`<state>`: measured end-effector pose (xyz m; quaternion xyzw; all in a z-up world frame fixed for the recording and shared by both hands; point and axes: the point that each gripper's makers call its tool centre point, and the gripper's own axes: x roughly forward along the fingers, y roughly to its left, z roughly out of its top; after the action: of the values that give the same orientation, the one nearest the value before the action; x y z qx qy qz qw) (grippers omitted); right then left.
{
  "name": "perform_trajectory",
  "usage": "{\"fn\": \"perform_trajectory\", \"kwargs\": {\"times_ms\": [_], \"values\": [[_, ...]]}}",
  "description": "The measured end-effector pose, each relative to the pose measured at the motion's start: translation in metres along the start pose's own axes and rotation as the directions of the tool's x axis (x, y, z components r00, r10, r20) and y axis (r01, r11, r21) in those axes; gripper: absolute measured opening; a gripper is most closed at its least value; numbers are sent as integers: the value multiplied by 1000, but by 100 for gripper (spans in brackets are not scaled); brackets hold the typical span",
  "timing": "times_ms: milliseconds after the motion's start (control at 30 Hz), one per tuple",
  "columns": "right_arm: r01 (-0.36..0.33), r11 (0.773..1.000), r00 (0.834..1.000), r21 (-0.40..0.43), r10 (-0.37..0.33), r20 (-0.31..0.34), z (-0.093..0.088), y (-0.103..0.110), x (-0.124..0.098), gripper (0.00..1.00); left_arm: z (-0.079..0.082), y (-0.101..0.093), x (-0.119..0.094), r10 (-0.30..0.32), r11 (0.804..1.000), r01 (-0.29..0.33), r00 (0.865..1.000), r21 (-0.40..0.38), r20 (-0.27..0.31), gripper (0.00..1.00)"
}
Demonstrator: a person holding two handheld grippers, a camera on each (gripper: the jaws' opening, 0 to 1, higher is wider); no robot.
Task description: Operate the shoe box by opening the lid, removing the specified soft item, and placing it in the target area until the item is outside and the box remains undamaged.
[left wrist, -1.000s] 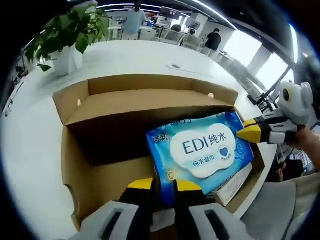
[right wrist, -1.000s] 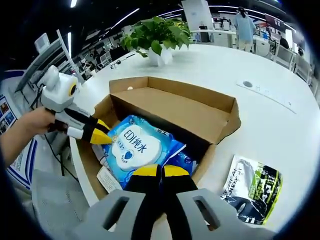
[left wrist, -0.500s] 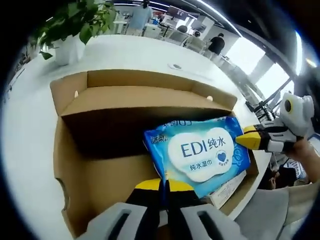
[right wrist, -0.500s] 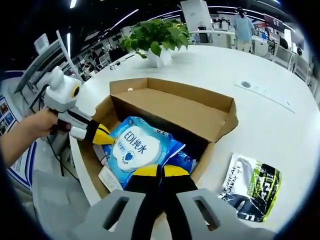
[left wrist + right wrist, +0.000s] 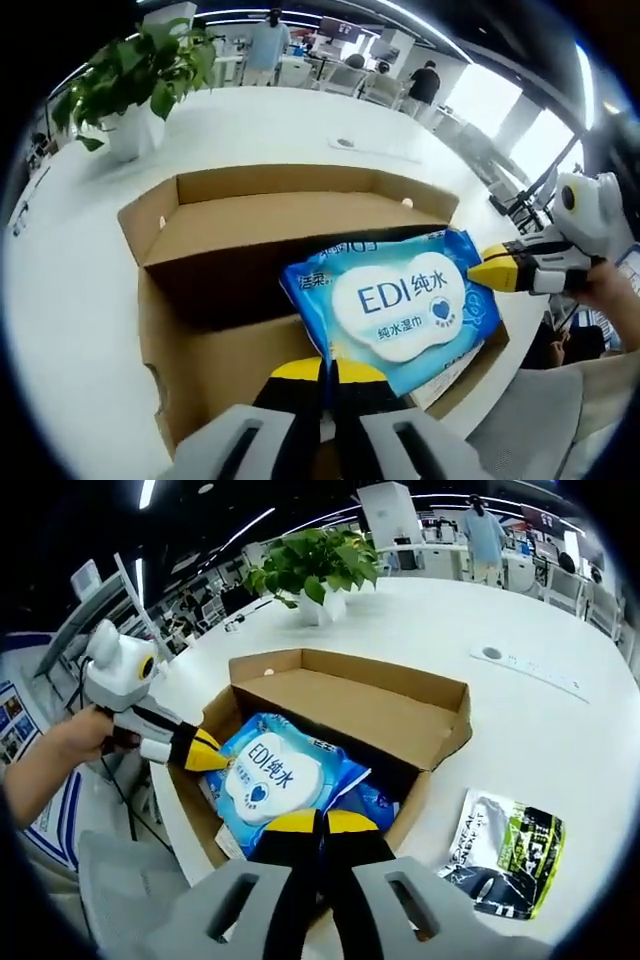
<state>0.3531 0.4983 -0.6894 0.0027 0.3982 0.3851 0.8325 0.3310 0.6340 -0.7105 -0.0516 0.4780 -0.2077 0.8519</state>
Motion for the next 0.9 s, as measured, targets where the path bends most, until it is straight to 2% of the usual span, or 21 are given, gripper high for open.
{"fn": "perform_trajectory", "kwargs": {"times_ms": [367, 533, 900], "values": [[-23, 999, 999, 34, 22, 31, 8, -1, -16, 0, 11, -12, -11, -1, 1000, 1, 1000, 26, 25, 1], [-28, 998, 998, 58, 25, 61, 16, -2, -29, 0, 25, -20, -21, -10, 1000, 9, 998, 20, 64, 1], [-23, 996, 994, 82, 14, 110, 28, -15, -56, 0, 53, -45, -31, -17, 997, 9, 994, 80, 104, 1]]}}
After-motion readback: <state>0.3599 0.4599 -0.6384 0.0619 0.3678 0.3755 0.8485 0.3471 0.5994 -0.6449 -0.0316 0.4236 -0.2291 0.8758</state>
